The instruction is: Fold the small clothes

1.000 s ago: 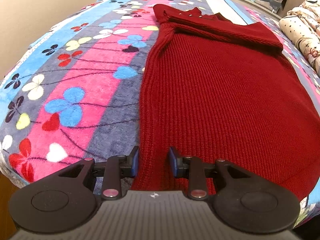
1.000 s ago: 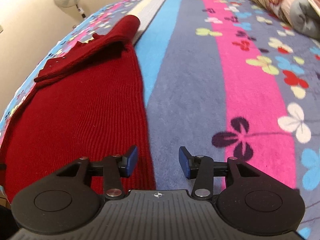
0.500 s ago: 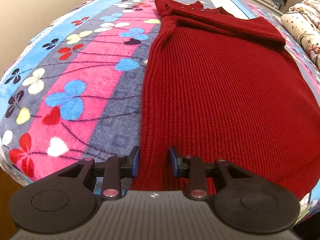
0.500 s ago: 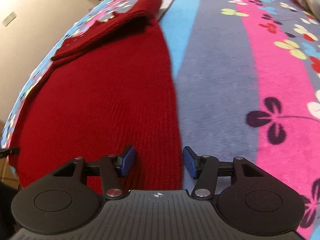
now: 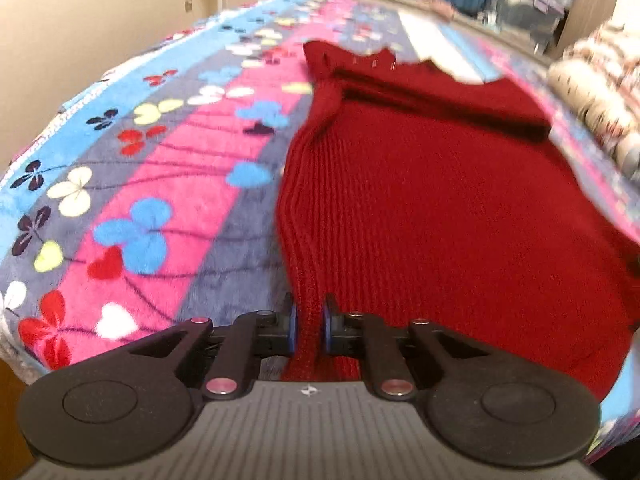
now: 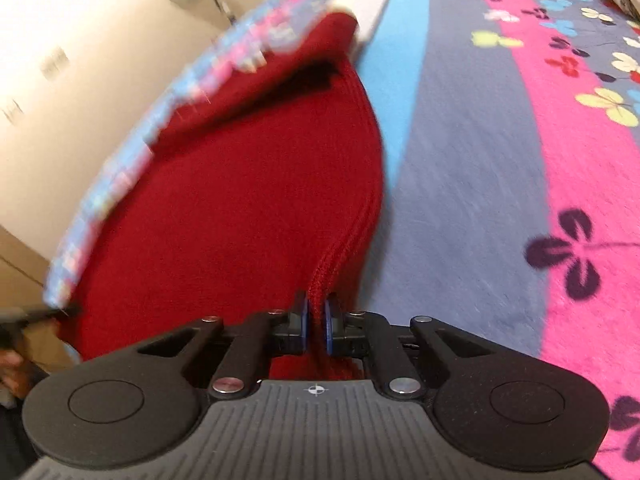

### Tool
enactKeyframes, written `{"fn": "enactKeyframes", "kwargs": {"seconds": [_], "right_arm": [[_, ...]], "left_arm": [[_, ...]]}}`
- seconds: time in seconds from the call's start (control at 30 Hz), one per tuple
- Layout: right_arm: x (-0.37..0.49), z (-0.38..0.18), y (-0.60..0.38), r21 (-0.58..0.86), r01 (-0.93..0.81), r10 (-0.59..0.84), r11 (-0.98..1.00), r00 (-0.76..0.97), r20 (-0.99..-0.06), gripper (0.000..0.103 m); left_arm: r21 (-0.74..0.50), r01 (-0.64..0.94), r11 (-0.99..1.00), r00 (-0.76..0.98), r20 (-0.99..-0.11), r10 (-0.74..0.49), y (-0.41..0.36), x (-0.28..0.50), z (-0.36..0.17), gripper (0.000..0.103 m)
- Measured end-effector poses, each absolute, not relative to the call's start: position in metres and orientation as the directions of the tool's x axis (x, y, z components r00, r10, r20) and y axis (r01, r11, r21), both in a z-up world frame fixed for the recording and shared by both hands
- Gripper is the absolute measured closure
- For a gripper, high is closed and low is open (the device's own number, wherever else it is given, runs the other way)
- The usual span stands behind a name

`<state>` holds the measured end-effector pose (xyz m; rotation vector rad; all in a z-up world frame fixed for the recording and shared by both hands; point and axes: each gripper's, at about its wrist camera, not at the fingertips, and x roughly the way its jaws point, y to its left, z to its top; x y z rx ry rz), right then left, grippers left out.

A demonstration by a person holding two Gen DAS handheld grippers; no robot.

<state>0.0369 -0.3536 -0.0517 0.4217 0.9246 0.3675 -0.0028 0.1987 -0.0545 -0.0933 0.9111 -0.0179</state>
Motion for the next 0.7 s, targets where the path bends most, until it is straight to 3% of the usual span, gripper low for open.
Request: {"fn": "enactKeyframes", "kwargs": {"seconds": [0.13,0.2,0.23,0.3,0.37,0.4,0.43,0.47,0.7], "right_arm": [[0.042,-0.066,-0.353,0.434,-0.05,0.397,0.899,0.509,-0.764,0.089],[0.043,-0.076,-0.348,0.389,-0.037,0.361,0.921,0.462,-0.81,0.079],[0.043,-0.078,-0.347,0.381,-0.045,0.359,0.924,0.448,-0.819,0.074],[0.042,-0.078,-0.343,0.372,-0.059,0.358,0.926,0.446,-0.82,0.074],[0.041,-0.077,-0.342,0.379,-0.066,0.368,0.923,0.443,-0.818,0.074],[0.041,-0.077,-0.341,0.375,-0.066,0.363,0.925,0.447,-0.818,0.076],[0.041,-0.075,-0.341,0.373,-0.065,0.361,0.925,0.453,-0.815,0.088],[0.04,-0.072,-0.343,0.377,-0.059,0.36,0.924,0.464,-0.809,0.093],[0.03,-0.003,-0.374,0.483,-0.044,0.396,0.875,0.64,-0.659,0.097]], "left_arm": [[-0.137,-0.033,0.99,0.511,-0.853,-0.102,0.201,0.006,-0.071,0.084],[-0.09,-0.027,0.996,0.487,-0.871,-0.065,0.198,0.008,-0.077,0.079],[-0.09,-0.024,0.996,0.488,-0.87,-0.067,0.198,0.008,-0.076,0.079],[-0.099,-0.032,0.995,0.489,-0.869,-0.071,0.2,0.008,-0.076,0.08],[-0.095,-0.032,0.995,0.498,-0.865,-0.067,0.2,0.008,-0.075,0.088],[-0.091,-0.03,0.995,0.511,-0.858,-0.062,0.199,0.007,-0.072,0.089],[-0.088,-0.028,0.996,0.523,-0.85,-0.061,0.198,0.006,-0.07,0.09],[-0.092,-0.027,0.995,0.536,-0.842,-0.063,0.198,0.006,-0.066,0.09],[-0.112,0.065,0.992,0.67,-0.731,-0.127,0.189,-0.017,-0.007,0.092]]}}
